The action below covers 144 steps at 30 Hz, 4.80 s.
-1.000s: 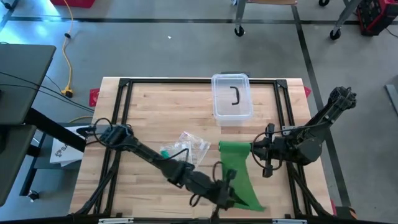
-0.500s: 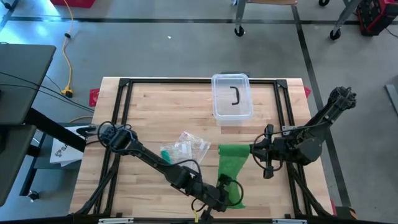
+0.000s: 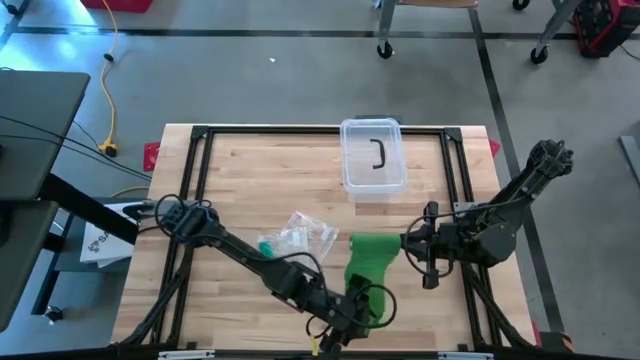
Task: Roll bandage
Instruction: Roll the green bandage
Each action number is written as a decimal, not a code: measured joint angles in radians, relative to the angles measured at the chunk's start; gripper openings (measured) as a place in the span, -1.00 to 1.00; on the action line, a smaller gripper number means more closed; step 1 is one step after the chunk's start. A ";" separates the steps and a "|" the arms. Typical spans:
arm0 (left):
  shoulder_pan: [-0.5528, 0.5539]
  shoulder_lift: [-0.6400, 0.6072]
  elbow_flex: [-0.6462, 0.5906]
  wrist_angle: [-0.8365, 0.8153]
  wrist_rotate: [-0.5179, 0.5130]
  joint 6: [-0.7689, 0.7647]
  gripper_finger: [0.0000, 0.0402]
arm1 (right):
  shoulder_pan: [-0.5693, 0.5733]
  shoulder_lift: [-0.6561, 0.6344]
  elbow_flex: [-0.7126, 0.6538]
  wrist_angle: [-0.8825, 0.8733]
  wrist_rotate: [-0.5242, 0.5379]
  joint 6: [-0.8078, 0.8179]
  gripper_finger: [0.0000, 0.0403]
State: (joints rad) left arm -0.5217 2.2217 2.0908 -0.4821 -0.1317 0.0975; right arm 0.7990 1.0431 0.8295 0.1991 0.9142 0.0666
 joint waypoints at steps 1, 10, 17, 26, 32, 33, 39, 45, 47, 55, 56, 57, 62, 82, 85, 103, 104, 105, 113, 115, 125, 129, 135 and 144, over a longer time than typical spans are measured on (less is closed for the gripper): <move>-0.003 -0.002 0.020 -0.019 -0.001 0.000 0.17 | 0.000 0.000 0.000 -0.002 0.000 0.000 -1.00; -0.035 -0.002 0.089 -0.143 -0.105 0.047 0.23 | 0.000 0.000 0.000 -0.009 0.000 0.004 -1.00; -0.007 -0.009 0.089 -0.238 -0.177 0.003 0.28 | 0.000 0.000 0.000 -0.017 -0.001 0.006 -1.00; -0.064 -0.047 0.078 -0.369 -0.394 -0.303 0.21 | 0.002 0.000 0.000 -0.047 -0.001 0.026 -1.00; -0.154 -0.043 -0.138 -0.411 -0.712 -0.607 0.15 | 0.002 0.000 0.000 -0.049 -0.001 0.026 -1.00; -0.163 -0.043 -0.176 -0.371 -0.766 -0.649 0.15 | 0.002 0.000 0.000 -0.049 -0.001 0.021 -1.00; -0.172 -0.045 -0.353 -0.092 -0.951 -0.748 0.15 | 0.002 0.000 0.000 -0.049 -0.001 0.022 -1.00; -0.118 -0.062 -0.405 0.006 -0.998 -0.762 0.18 | 0.002 0.000 0.000 -0.048 -0.001 0.022 -1.00; -0.095 -0.080 -0.429 0.113 -0.954 -0.656 0.20 | 0.002 0.000 0.000 -0.047 -0.002 0.027 -1.00; -0.024 -0.094 -0.490 0.502 -0.768 -0.298 0.19 | 0.003 0.000 0.000 -0.053 -0.006 0.029 -1.00; -0.015 -0.095 -0.492 0.515 -0.766 -0.291 0.17 | 0.003 0.000 0.000 -0.053 -0.006 0.029 -1.00; -0.007 -0.095 -0.492 0.520 -0.756 -0.287 0.15 | 0.003 0.000 0.000 -0.053 -0.006 0.027 -1.00; 0.020 -0.095 -0.493 0.558 -0.714 -0.285 0.00 | 0.002 0.000 0.000 -0.058 -0.007 0.023 -1.00; 0.087 -0.095 -0.650 0.543 -0.702 -0.328 -0.99 | 0.101 0.005 0.000 -0.061 -0.020 0.041 -1.00; 0.118 -0.095 -0.680 0.567 -0.699 -0.310 -1.00 | 0.129 0.013 0.000 -0.049 -0.061 0.047 -1.00; 0.198 -0.302 -0.718 0.632 -0.990 0.252 -1.00 | 0.255 0.268 0.000 0.217 -0.042 0.005 -1.00; 0.196 -0.324 -0.718 0.635 -0.994 0.294 -1.00 | 0.256 0.283 0.000 0.236 -0.041 0.004 -1.00; 0.192 -0.344 -0.718 0.639 -0.995 0.325 -1.00 | 0.255 0.297 0.000 0.252 -0.040 0.004 -1.00; 0.121 -0.442 -0.719 0.793 -0.998 0.533 -1.00 | 0.226 0.378 0.000 0.303 -0.040 0.035 -1.00; 0.097 -0.447 -0.719 0.888 -0.995 0.614 -1.00 | 0.208 0.390 0.000 0.303 -0.038 0.055 -1.00; 0.013 -0.448 -0.620 1.104 -0.820 0.788 -1.00 | 0.084 0.417 0.001 0.174 -0.079 0.212 -1.00; -0.024 -0.449 -0.578 1.058 -0.682 0.697 -1.00 | 0.048 0.415 0.001 0.136 -0.028 0.243 -1.00; -0.096 -0.449 -0.558 0.916 -0.596 0.512 -1.00 | 0.026 0.341 0.001 0.135 0.017 0.192 -1.00; -0.124 -0.365 -0.557 1.066 -0.374 0.362 -1.00 | 0.003 0.238 0.001 0.137 0.012 0.134 -1.00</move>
State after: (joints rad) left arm -0.6456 1.8567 1.5336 0.5837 -0.5056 0.4597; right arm 0.8021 1.2808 0.8307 0.3356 0.9260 0.2008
